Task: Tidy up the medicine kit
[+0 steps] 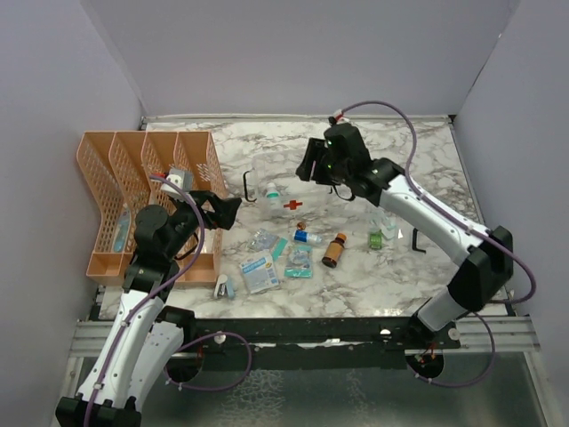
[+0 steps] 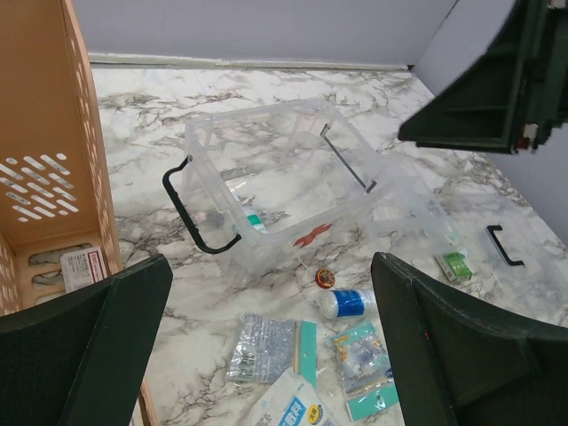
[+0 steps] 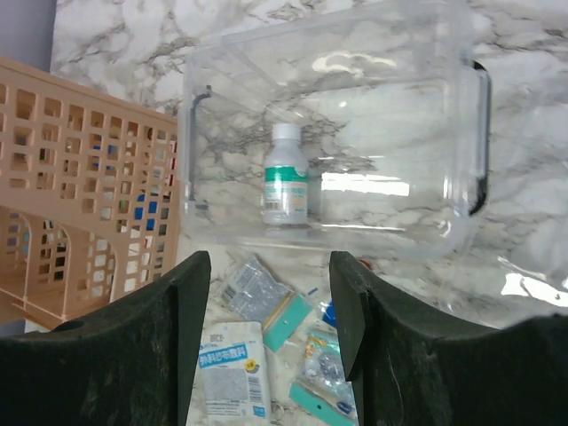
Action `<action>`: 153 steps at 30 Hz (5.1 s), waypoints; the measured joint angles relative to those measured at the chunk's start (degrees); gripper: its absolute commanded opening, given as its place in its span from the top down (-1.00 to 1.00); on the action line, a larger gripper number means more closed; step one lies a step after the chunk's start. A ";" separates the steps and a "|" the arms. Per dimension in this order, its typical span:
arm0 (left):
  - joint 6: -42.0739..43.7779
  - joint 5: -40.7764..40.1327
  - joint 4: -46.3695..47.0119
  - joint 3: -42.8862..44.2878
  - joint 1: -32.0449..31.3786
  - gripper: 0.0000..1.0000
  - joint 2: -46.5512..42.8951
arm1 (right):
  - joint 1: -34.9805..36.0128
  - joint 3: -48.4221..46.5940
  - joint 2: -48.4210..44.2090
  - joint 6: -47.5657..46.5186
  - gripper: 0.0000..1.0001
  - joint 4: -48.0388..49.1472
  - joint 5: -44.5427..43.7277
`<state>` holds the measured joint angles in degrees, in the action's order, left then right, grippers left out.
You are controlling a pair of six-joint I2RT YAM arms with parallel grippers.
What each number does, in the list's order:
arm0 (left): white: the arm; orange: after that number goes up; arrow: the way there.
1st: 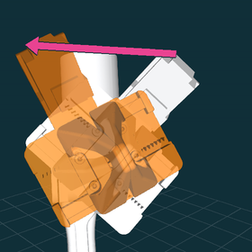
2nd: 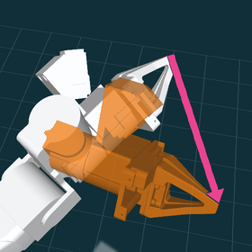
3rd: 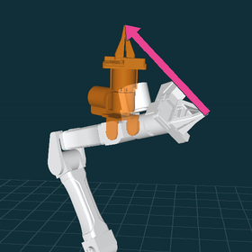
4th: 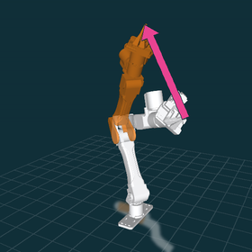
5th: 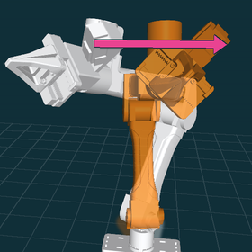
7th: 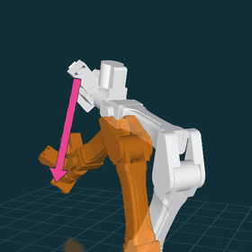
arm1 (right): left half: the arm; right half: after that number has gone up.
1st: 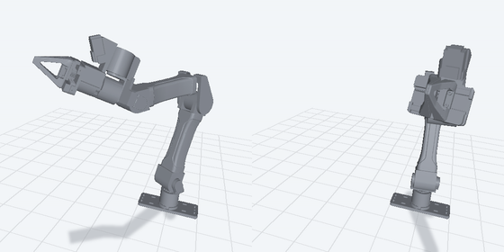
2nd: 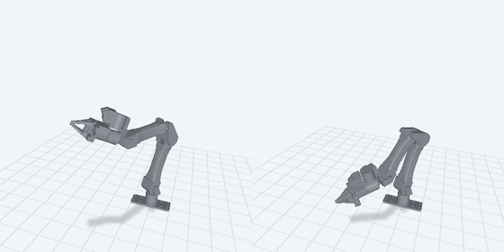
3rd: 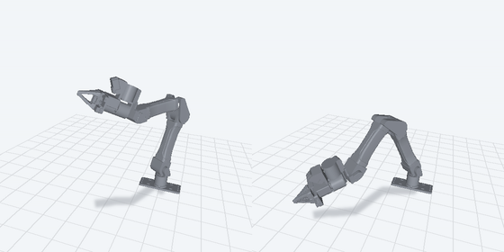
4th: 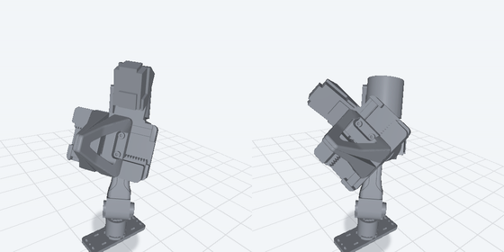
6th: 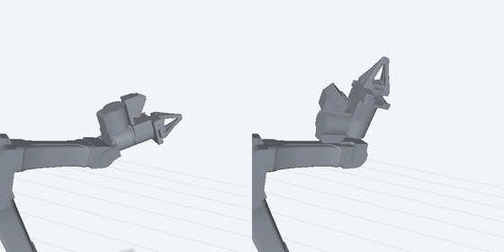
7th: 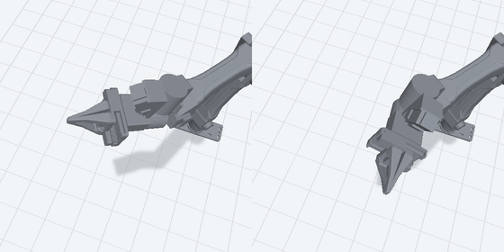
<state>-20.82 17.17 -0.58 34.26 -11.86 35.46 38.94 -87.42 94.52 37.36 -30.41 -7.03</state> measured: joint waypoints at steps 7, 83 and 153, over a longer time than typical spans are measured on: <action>-0.02 0.00 0.02 0.00 0.00 -0.98 0.55 | 0.02 23.39 -16.55 5.07 -0.11 -0.09 -6.86; -1.09 2.91 1.40 -0.33 0.00 -0.99 0.50 | 0.02 12.98 -9.62 -0.20 0.35 13.84 -5.88; -0.83 0.76 1.40 -0.33 0.00 -0.99 -2.19 | -2.95 -22.14 34.53 -8.76 0.03 -12.22 22.21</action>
<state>-21.65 17.93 0.82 33.93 -11.86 33.28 35.99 -109.56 129.05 28.60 -42.63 15.18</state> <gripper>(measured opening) 0.992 0.522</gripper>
